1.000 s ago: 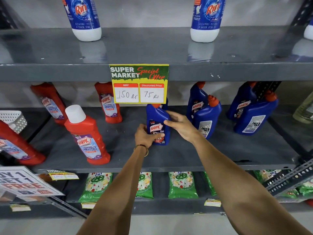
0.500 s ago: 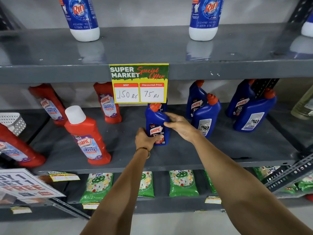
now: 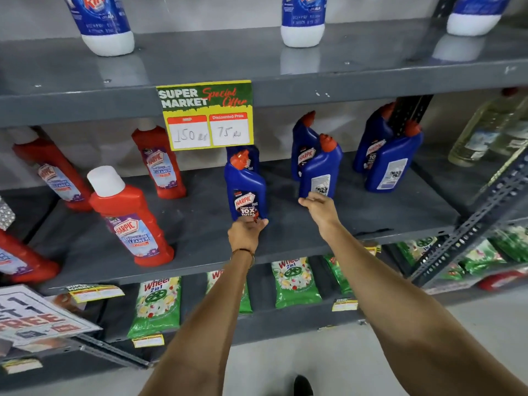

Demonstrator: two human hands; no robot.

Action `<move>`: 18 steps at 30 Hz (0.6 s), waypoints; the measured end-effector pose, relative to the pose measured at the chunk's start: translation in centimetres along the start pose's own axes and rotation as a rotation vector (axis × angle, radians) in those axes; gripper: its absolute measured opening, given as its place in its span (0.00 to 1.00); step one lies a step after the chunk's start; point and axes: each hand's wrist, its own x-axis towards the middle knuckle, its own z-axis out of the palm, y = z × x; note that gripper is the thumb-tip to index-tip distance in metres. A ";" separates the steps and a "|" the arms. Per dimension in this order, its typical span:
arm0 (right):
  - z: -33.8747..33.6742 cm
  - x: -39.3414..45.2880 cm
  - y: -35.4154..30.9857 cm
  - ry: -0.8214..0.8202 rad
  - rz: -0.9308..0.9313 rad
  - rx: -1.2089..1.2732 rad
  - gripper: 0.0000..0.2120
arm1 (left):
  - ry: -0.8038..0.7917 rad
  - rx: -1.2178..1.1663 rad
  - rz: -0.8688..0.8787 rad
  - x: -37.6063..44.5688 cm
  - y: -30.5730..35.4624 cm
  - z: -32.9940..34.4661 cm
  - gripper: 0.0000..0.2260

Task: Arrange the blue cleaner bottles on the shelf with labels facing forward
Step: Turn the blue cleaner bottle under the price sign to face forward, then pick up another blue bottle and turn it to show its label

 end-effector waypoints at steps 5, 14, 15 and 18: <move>-4.2 1.4 -0.5 0.080 0.028 -0.015 0.15 | -0.159 -0.004 0.111 -0.5 2.5 2.9 0.19; -8.4 7.2 -3.8 -0.122 0.003 -0.131 0.34 | -0.189 0.000 0.154 2.5 7.8 8.4 0.29; -8.7 7.9 -4.1 -0.170 -0.005 -0.148 0.35 | -0.200 0.018 0.157 3.0 8.1 9.0 0.30; -9.4 9.9 -4.8 -0.328 -0.020 -0.219 0.36 | -0.223 0.074 0.159 4.2 8.8 10.7 0.35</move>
